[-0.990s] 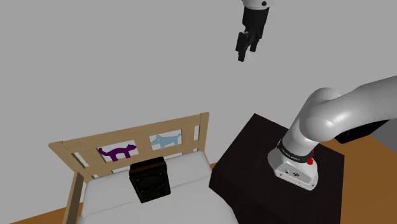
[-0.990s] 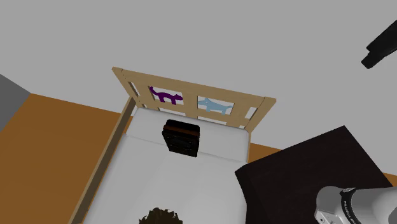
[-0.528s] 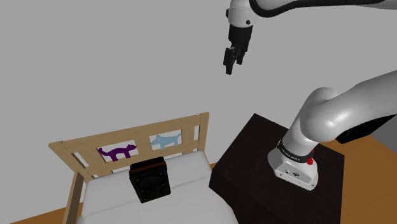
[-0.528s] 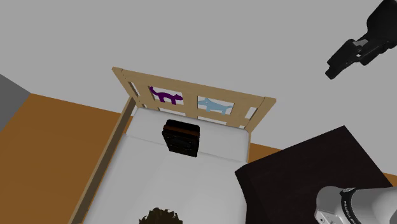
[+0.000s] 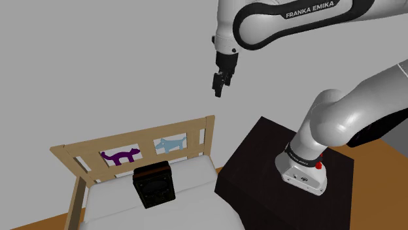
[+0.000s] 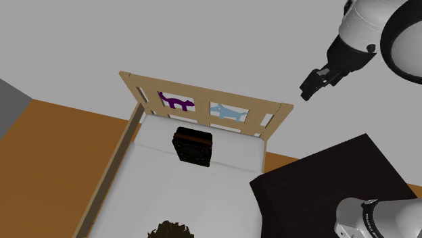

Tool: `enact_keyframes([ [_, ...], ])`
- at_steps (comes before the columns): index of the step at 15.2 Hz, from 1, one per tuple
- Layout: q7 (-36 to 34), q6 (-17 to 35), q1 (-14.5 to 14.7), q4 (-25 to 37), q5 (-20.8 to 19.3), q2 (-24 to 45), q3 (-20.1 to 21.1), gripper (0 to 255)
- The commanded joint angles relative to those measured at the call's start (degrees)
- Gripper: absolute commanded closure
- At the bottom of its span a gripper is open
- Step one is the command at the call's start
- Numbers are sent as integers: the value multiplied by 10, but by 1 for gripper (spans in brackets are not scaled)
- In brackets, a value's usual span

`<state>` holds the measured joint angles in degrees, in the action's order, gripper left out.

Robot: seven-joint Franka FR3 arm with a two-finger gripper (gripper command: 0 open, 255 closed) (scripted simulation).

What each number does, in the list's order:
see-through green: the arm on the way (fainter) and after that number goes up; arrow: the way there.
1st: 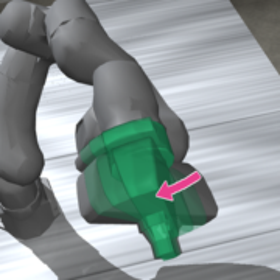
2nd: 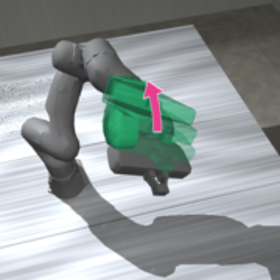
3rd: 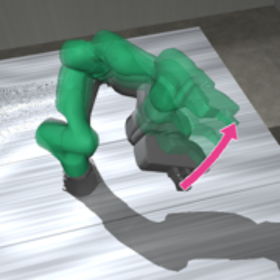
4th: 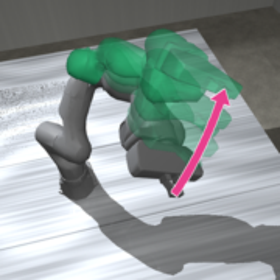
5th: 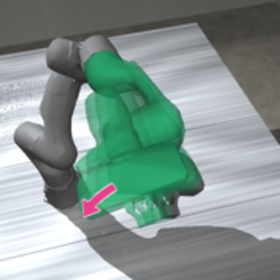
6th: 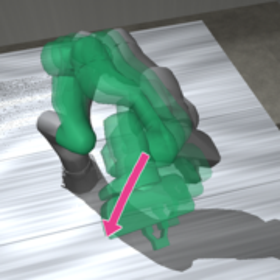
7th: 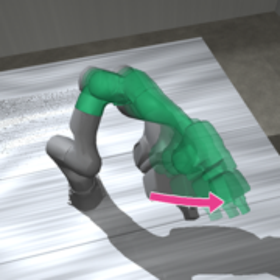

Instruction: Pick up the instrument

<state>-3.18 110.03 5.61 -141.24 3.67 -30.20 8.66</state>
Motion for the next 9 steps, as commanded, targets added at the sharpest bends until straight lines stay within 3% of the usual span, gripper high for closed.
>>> enact_keyframes([
  [1, 2, 39, 11, -7, 11, 30, 9, 0],
  [9, 15, 171, 49, -4, 44, 159, 46, 0],
])
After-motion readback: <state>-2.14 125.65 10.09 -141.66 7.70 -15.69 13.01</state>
